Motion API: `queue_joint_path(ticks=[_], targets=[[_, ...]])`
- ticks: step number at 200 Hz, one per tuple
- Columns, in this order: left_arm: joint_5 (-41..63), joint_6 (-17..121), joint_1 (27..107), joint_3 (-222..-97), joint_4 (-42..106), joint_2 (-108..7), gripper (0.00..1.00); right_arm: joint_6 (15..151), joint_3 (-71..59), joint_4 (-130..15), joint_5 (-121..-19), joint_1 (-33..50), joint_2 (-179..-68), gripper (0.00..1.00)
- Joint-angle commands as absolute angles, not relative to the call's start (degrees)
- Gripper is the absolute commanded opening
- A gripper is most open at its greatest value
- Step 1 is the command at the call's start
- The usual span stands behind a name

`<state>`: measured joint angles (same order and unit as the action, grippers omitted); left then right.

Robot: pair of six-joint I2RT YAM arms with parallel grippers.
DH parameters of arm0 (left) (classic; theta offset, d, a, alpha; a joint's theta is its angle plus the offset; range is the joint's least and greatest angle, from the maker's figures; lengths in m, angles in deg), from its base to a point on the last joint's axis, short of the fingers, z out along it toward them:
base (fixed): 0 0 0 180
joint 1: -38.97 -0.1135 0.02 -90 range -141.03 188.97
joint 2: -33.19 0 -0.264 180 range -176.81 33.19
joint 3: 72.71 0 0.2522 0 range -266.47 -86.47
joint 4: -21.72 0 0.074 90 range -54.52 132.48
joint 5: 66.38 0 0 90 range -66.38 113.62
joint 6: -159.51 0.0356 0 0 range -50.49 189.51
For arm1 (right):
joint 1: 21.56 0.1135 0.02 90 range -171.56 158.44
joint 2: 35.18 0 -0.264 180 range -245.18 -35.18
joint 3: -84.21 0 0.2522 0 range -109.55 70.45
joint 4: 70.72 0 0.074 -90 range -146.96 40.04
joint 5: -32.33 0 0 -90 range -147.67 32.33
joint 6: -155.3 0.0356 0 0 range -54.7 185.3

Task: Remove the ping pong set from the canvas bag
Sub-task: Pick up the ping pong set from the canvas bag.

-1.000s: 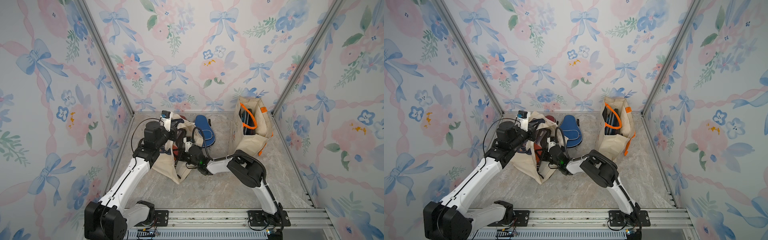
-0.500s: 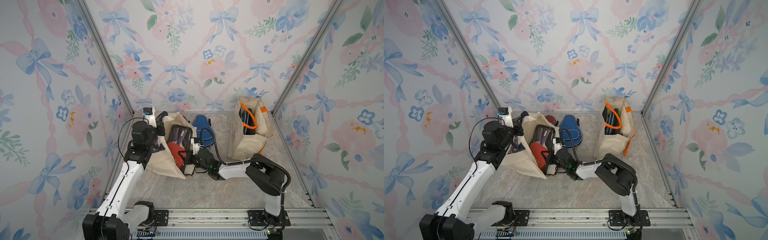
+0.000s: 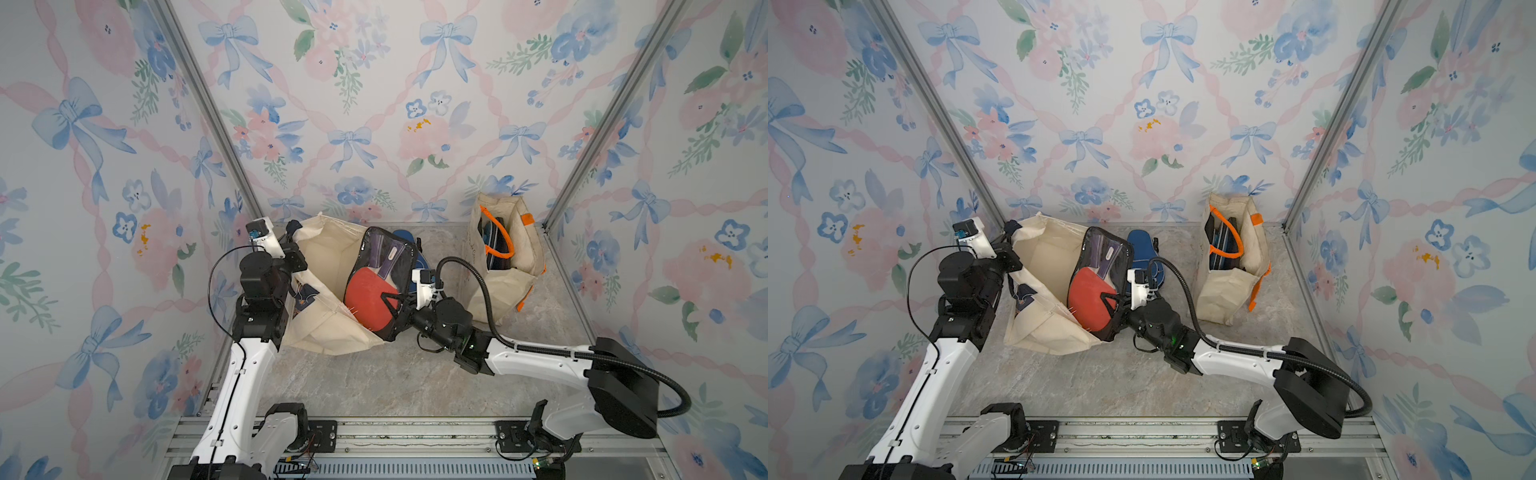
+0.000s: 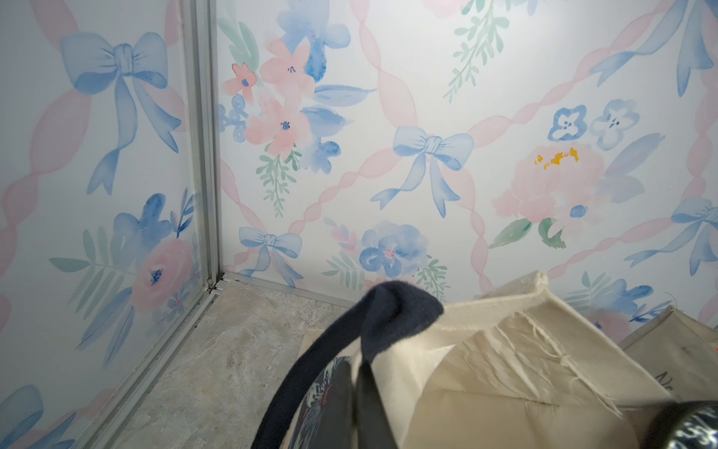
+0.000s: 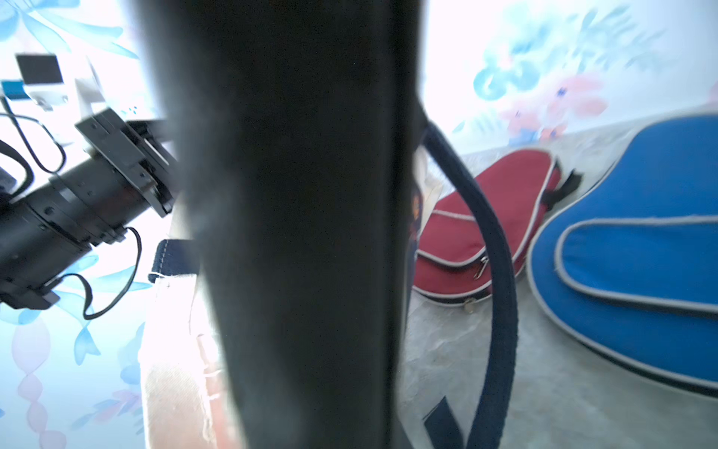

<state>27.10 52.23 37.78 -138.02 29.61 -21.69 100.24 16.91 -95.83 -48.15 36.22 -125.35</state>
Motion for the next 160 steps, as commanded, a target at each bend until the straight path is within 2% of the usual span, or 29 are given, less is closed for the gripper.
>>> queue_joint_path(ticks=[1, 80, 120, 160], targets=[[33.40, 51.22, 37.20, -140.60, 21.61, -20.66, 0.00, 94.51, 17.33, -87.51, -46.72, 35.16, -120.38, 0.08], [40.57, 55.79, 47.09, -145.40, 22.97, -20.90, 0.00, 92.03, 14.08, -82.19, -48.22, 31.08, -112.59, 0.08], [38.55, 54.26, 48.59, -150.71, 24.14, -21.15, 0.00, 91.74, 16.66, -75.24, -48.64, 24.43, -105.10, 0.08], [32.95, 51.16, 51.75, -154.89, 23.88, -21.81, 0.00, 94.06, 17.54, -71.90, -54.02, 18.80, -105.55, 0.08]])
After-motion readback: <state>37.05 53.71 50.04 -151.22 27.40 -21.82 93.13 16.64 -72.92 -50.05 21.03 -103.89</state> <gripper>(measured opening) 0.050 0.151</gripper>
